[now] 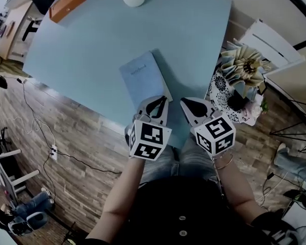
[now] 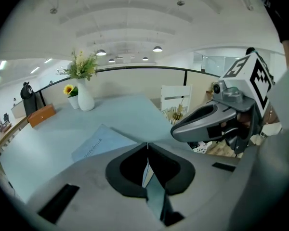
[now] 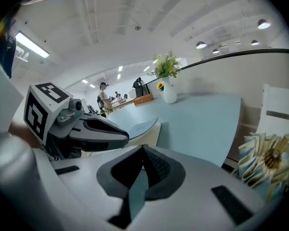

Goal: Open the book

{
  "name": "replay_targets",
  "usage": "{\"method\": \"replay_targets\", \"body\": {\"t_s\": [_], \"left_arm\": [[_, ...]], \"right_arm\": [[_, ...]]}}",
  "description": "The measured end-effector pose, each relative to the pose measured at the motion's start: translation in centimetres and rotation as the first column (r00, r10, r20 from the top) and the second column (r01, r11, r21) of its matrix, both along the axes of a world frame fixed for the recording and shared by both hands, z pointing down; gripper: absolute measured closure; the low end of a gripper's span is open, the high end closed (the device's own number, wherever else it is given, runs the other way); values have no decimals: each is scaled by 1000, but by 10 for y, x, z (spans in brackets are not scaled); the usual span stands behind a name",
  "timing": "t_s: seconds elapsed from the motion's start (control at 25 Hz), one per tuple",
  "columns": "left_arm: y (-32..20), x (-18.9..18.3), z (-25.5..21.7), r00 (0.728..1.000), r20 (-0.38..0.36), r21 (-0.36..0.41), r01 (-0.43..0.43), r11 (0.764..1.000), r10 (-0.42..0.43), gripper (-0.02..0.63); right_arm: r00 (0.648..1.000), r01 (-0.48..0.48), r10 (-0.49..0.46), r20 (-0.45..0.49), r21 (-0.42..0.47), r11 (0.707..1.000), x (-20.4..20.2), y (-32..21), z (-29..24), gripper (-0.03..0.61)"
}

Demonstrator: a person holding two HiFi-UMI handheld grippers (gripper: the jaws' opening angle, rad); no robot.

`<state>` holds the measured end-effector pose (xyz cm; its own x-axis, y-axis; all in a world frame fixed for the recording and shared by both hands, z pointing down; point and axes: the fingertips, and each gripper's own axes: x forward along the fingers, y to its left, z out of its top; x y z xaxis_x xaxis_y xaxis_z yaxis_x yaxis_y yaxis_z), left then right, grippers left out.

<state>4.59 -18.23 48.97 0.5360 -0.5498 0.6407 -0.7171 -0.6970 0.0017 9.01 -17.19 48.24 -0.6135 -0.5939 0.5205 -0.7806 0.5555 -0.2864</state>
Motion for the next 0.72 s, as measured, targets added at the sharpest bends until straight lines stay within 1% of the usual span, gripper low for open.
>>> {"method": "replay_targets", "body": {"t_s": [0.28, 0.52, 0.72], "left_arm": [[2, -22, -30, 991, -72, 40, 114, 993, -111, 597], [8, -44, -44, 969, -138, 53, 212, 976, -203, 597], [12, -61, -52, 939, -205, 51, 294, 954, -278, 597]], "right_arm": [[998, 60, -60, 3, 28, 998, -11, -2, -7, 572], [993, 121, -121, -1, 60, 991, -24, -3, -15, 572], [986, 163, -164, 0, 79, 983, -40, -2, -23, 572]]}}
